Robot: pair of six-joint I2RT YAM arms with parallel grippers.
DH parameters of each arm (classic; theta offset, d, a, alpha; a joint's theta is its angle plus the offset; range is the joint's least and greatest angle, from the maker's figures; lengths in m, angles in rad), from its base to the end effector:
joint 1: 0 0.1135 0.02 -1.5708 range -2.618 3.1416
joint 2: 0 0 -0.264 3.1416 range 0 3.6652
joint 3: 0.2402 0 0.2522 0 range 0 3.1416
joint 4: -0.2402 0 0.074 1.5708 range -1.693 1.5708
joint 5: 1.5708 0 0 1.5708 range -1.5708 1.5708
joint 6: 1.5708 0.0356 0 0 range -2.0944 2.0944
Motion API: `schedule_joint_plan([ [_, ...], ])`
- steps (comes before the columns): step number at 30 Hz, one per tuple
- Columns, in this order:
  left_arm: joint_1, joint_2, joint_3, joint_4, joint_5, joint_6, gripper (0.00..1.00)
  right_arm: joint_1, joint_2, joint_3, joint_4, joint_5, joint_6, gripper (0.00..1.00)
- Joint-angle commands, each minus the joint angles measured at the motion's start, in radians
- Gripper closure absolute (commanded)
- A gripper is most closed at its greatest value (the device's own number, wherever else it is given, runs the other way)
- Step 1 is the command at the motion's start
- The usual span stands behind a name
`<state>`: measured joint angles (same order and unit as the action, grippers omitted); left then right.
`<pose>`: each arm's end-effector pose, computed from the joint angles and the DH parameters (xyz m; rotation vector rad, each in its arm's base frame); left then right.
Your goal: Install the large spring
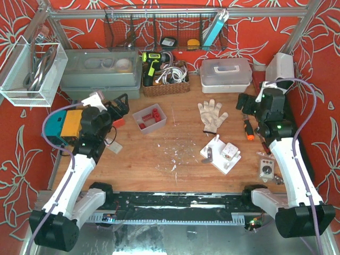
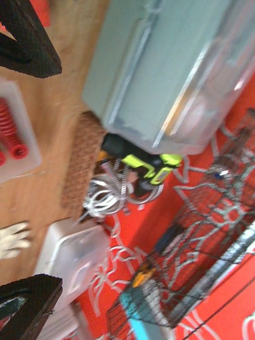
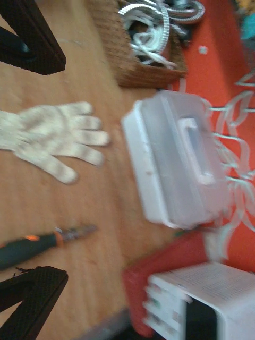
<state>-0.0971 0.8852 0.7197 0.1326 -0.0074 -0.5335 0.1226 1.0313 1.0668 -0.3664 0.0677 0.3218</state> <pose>0.2129 -0.0205 0.3331 -0.3574 1.5851 -0.4819 0.2292 0.0258 0.3731 0.2356 1.8933 0.2370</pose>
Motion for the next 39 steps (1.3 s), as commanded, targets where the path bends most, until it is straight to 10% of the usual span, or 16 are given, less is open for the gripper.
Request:
schedule_joint_plan([
  [1, 0.007, -0.055, -0.075, -0.120, 0.245, -0.083, 0.00, -0.007, 0.023, -0.018, -0.246, -0.199, 0.136, 0.01],
  [8, -0.020, 0.037, -0.141, -0.065, 0.548, -0.105, 0.00, 0.002, 0.057, -0.093, -0.288, -0.438, 0.265, 0.03],
  [25, -0.608, 0.179, -0.154, 0.004, 0.130, 0.029, 0.00, 0.351, -0.096, -0.224, -0.529, -0.167, 0.240, 0.31],
  [39, -0.727, 0.262, -0.340, 0.240, -0.065, 0.200, 0.00, 0.580, -0.024, -0.358, -0.376, -0.041, 0.431, 0.50],
])
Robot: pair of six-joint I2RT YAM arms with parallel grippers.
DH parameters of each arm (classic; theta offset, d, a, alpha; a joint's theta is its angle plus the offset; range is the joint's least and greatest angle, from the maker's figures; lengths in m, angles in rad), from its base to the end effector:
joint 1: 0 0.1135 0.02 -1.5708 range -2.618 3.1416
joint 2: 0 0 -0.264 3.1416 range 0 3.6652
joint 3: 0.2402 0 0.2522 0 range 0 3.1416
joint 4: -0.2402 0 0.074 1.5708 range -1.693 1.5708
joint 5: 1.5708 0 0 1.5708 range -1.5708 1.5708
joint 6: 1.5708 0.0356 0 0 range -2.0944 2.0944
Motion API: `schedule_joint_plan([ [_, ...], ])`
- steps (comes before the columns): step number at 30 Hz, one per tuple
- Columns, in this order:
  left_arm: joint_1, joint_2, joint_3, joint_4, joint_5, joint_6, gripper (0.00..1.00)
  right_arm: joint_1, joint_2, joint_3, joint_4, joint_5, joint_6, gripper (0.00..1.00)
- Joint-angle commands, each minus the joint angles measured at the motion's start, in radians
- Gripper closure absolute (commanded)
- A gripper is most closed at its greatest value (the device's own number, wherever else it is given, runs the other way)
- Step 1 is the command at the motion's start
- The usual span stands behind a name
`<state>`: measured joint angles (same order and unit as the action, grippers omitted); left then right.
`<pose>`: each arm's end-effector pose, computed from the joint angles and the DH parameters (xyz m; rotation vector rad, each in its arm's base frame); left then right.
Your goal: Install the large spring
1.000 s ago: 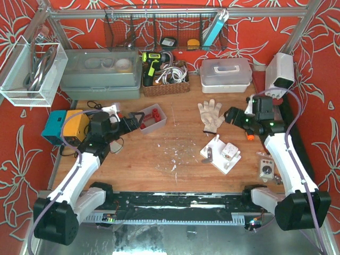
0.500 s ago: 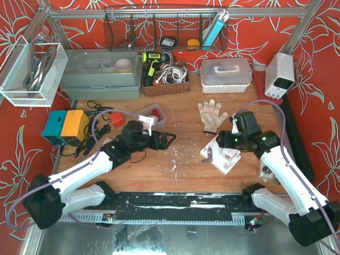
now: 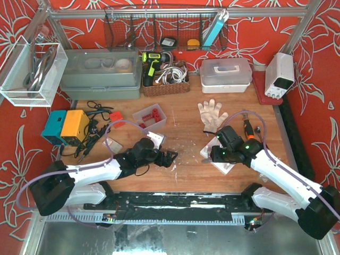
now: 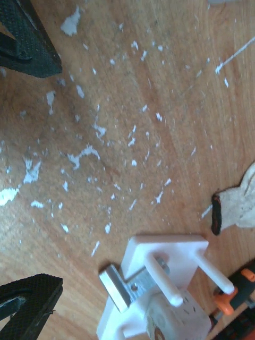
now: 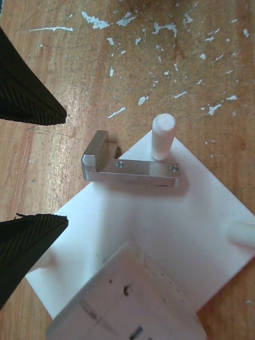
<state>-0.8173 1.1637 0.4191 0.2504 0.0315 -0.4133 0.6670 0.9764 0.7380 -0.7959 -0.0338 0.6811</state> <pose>0.1584 -0.1705 0.1821 0.4535 2.1129 -0.7726 0.1410 0.1125 0.2385 0.0065 2.6995 0.4988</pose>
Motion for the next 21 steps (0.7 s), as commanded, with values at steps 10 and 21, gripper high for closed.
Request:
schedule_joint_plan([
  [10, -0.006, -0.090, -0.066, 0.084, -0.237, 0.074, 0.00, 0.128, 0.142, -0.064, 0.175, 0.211, 0.217, 0.47],
  [21, -0.006, -0.127, -0.080, 0.080, -0.283, 0.075, 0.00, 0.162, 0.286, -0.071, 0.227, 0.203, 0.199, 0.44],
])
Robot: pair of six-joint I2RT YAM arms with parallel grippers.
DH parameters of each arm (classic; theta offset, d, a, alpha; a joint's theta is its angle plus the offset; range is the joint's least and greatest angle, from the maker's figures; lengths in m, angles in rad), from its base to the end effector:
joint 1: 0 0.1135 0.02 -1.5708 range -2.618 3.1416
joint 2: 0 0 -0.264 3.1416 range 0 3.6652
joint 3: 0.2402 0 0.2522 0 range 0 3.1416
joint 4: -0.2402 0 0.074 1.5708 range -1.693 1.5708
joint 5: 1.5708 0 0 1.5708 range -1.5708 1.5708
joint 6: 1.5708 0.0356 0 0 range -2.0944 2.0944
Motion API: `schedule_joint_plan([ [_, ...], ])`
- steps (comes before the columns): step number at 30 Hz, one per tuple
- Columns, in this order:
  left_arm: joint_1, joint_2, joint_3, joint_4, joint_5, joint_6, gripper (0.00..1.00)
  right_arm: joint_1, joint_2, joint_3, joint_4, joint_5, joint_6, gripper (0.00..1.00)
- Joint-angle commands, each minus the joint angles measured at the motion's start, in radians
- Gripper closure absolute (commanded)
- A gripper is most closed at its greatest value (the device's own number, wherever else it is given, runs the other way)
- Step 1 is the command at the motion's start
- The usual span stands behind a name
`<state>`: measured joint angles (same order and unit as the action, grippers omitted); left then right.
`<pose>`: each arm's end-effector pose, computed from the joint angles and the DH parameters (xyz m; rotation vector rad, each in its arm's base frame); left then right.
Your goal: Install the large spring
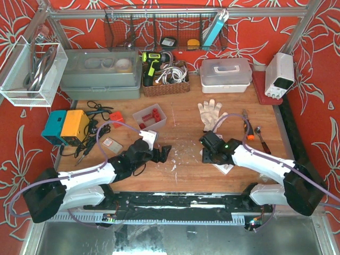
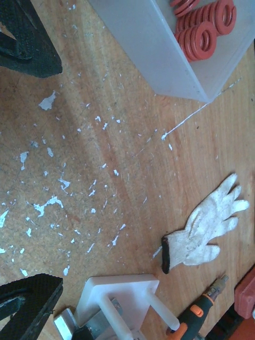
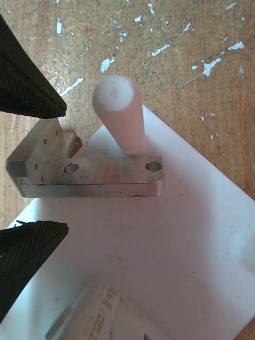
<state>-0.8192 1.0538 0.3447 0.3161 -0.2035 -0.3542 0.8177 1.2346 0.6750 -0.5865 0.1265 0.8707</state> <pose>0.1521 -0.1522 0.1873 0.3272 1.9723 -0.5680 0.1520 0.1555 0.1839 0.1103 2.7460 0.3272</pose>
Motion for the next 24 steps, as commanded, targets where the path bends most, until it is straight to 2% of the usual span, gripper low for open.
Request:
schedule_joint_plan([
  [1, -0.005, -0.018, -0.006, 0.014, -0.052, 0.016, 0.00, 0.012, 0.035, -0.010, 0.023, 0.042, 0.006, 0.44],
  [12, -0.005, -0.012, -0.005, 0.009, -0.086, 0.011, 0.00, 0.021, 0.093, -0.023, 0.057, 0.020, -0.011, 0.50],
  [24, -0.004, 0.014, -0.009, 0.013, -0.139, -0.003, 0.00, 0.047, 0.011, -0.069, 0.056, -0.017, -0.024, 0.74],
])
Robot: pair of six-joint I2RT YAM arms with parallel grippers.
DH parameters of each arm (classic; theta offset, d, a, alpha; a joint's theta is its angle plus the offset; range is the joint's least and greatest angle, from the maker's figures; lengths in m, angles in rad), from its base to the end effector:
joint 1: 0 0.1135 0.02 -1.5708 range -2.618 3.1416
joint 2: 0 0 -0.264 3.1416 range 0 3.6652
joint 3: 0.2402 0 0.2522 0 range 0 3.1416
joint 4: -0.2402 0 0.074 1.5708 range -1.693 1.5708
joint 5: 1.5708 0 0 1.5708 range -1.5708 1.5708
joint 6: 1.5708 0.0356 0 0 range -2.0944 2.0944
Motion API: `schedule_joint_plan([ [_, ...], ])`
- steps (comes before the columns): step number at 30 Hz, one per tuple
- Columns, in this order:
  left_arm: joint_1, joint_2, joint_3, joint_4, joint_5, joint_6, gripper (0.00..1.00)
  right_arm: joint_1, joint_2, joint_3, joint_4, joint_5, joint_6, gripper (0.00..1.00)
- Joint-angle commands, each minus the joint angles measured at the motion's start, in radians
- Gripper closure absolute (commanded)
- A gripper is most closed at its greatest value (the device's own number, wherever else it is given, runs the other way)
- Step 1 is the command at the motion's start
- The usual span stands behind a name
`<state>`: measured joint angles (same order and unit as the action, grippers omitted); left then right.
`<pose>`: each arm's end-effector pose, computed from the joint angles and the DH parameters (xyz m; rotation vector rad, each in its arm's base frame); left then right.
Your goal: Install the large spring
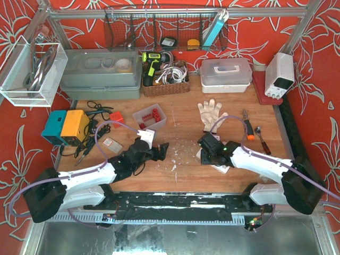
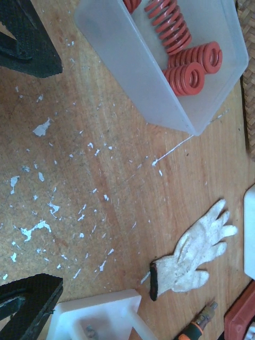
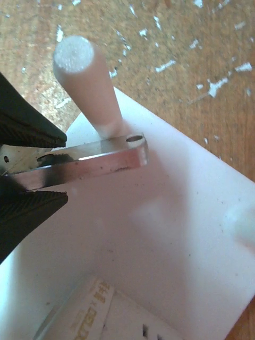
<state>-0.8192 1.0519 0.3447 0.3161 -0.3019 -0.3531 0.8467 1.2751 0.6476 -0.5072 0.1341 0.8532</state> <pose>0.1539 -0.1492 0.1880 0.2590 1.9567 -0.4782 0.1511 0.1637 0.1717 0.0496 2.7352 0.3341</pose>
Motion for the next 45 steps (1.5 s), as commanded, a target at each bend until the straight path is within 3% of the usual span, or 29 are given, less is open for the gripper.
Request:
schedule_joint_plan([
  [1, -0.004, 0.021, -0.006, 0.011, -0.043, -0.004, 0.00, 0.023, -0.043, -0.049, -0.025, -0.034, -0.006, 0.75],
  [8, -0.005, 0.033, -0.004, 0.012, -0.055, -0.012, 0.00, 0.064, -0.115, -0.072, -0.071, -0.036, -0.013, 0.82],
  [16, -0.005, 0.033, -0.007, 0.009, -0.073, -0.012, 0.00, 0.067, -0.143, -0.087, -0.051, -0.033, -0.026, 1.00],
  [31, -0.005, 0.035, -0.010, 0.022, -0.044, -0.015, 0.00, 0.067, -0.362, 0.028, -0.225, 0.012, -0.029, 1.00],
  [37, -0.005, 0.017, -0.033, 0.106, 0.110, 0.023, 0.00, 0.058, -0.455, 0.185, -0.248, 0.198, -0.062, 1.00],
  [42, -0.006, -0.024, -0.059, 0.155, 0.195, 0.057, 0.00, -0.028, -0.433, 0.243, -0.144, 0.366, -0.146, 1.00],
  [45, -0.007, -0.053, -0.082, 0.188, 0.246, 0.080, 0.00, -0.150, -0.404, 0.215, 0.005, 0.355, -0.187, 1.00],
])
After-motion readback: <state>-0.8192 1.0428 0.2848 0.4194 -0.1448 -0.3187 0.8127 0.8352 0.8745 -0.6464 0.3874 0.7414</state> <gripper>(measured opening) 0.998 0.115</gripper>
